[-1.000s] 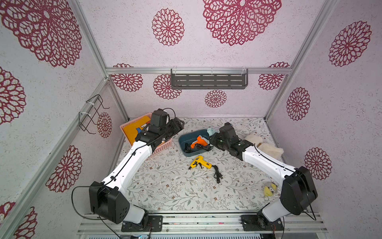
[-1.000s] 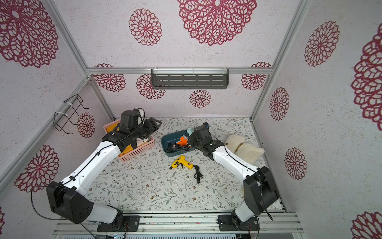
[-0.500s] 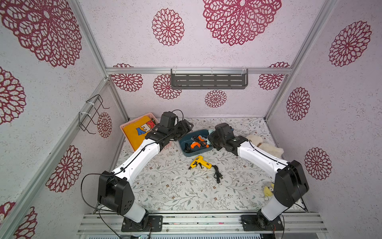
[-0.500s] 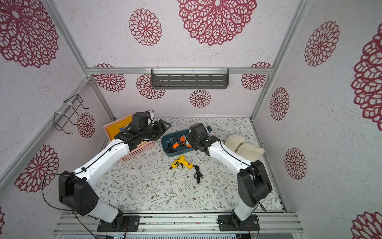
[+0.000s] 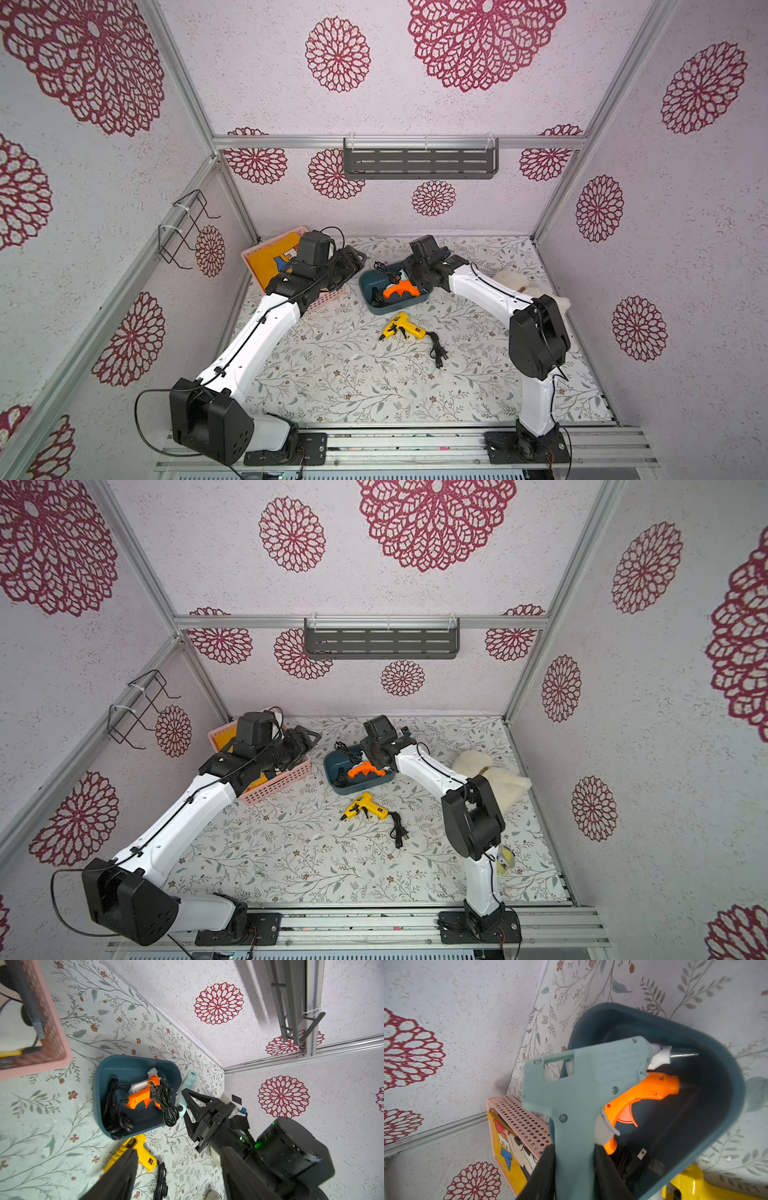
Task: Put the hot melt glue gun into the storage box
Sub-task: Place the hot melt adhesive gun in the storage box.
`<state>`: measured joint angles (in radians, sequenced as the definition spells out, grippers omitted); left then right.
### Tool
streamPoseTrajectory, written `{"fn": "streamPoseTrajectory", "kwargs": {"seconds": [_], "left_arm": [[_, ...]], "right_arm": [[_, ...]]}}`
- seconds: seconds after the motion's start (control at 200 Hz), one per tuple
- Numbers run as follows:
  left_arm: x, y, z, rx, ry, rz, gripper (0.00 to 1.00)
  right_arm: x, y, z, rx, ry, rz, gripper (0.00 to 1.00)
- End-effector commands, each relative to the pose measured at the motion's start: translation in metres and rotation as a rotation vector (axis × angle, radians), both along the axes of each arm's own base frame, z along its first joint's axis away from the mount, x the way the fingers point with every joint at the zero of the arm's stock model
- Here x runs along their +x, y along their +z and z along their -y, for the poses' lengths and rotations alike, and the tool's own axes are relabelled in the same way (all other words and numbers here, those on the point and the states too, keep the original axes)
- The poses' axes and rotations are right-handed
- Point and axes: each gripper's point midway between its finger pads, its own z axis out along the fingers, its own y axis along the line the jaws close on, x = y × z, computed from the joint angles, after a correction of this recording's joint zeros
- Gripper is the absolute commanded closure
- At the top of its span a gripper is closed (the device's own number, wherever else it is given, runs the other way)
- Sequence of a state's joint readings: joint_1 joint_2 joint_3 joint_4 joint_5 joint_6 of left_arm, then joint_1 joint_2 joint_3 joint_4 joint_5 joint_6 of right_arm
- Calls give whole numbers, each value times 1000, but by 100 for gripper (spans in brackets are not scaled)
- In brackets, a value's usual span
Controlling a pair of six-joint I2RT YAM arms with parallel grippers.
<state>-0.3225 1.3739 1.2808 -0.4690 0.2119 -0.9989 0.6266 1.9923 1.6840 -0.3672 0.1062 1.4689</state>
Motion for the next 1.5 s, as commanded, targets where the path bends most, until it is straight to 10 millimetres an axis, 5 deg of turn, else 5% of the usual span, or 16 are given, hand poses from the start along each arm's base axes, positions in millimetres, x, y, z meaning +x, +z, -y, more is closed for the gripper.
{"fn": "streamPoseTrajectory", "kwargs": {"seconds": [0.0, 0.475, 1.136, 1.281, 1.491], "left_arm": [[-6, -6, -12, 29, 6, -13, 30], [-10, -15, -36, 13, 55, -21, 30], [-10, -21, -40, 6, 71, -34, 30], [-9, -23, -40, 6, 70, -41, 30], [-7, -24, -40, 5, 67, -48, 30]], "right_arm": [[1, 10, -10, -14, -9, -11, 100], [-19, -24, -1, -147, -68, -180, 100], [12, -59, -2, -229, -114, -244, 100], [10, -62, -2, -235, -103, -253, 69], [4, -60, -3, -239, -71, -263, 45]]}}
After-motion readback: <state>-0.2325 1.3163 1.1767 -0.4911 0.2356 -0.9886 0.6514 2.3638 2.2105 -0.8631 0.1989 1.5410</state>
